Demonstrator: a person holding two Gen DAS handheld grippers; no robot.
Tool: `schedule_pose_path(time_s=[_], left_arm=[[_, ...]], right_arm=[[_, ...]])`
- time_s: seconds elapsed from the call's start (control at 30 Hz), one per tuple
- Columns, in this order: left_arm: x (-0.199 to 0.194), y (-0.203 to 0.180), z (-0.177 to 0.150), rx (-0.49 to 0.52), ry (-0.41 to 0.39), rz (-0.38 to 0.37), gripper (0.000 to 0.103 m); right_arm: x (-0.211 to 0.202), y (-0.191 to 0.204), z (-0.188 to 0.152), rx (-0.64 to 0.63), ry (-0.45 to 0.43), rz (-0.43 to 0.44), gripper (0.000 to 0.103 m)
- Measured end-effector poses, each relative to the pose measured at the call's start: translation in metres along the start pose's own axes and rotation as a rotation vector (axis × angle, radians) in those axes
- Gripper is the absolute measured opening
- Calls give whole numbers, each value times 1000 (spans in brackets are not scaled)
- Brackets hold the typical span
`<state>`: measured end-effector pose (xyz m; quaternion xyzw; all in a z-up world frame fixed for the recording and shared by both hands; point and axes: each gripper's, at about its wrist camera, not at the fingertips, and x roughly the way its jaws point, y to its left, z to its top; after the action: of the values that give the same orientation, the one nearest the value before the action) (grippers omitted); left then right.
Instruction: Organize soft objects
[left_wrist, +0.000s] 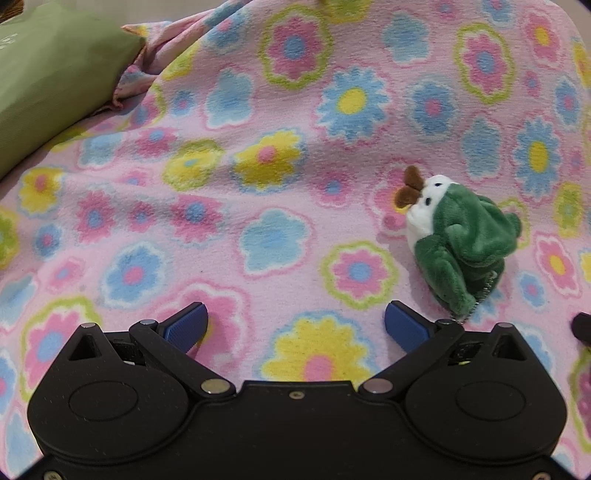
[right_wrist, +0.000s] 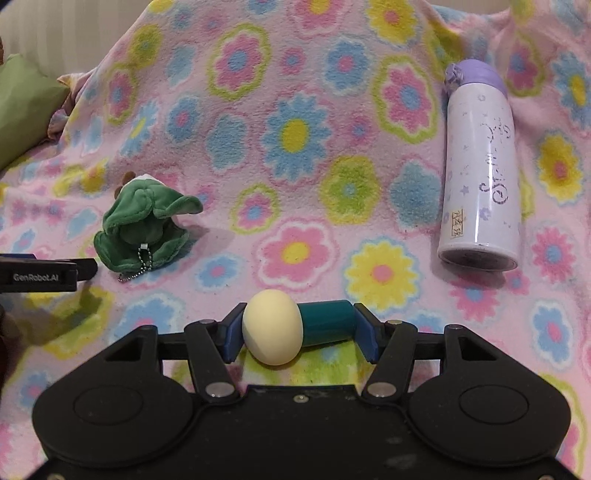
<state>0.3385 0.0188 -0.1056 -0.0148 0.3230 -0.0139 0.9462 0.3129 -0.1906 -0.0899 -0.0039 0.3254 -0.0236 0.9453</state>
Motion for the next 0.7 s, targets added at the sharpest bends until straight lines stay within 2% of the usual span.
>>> schedule_pose_path(time_s=[0.1,0.2,0.33,0.5,0.7], left_arm=[[-7,-1,-1,34,-17,-73,99],[-20,-7,3,65,-61,-111,99],[-31,-19,25,58,-94,-161,99],[-21,-46,51,96,-71,-183,99],[8,-71,53,123,-4,-155,99]], right_arm=[[-1,-2,-1,10,-1,6,59],[1,0,-1,-5,-15,4,59],[1,-1,0,1,-15,10,59],[2,-1,0,4,-20,14,60],[2,-2,0,12,-22,17,60]])
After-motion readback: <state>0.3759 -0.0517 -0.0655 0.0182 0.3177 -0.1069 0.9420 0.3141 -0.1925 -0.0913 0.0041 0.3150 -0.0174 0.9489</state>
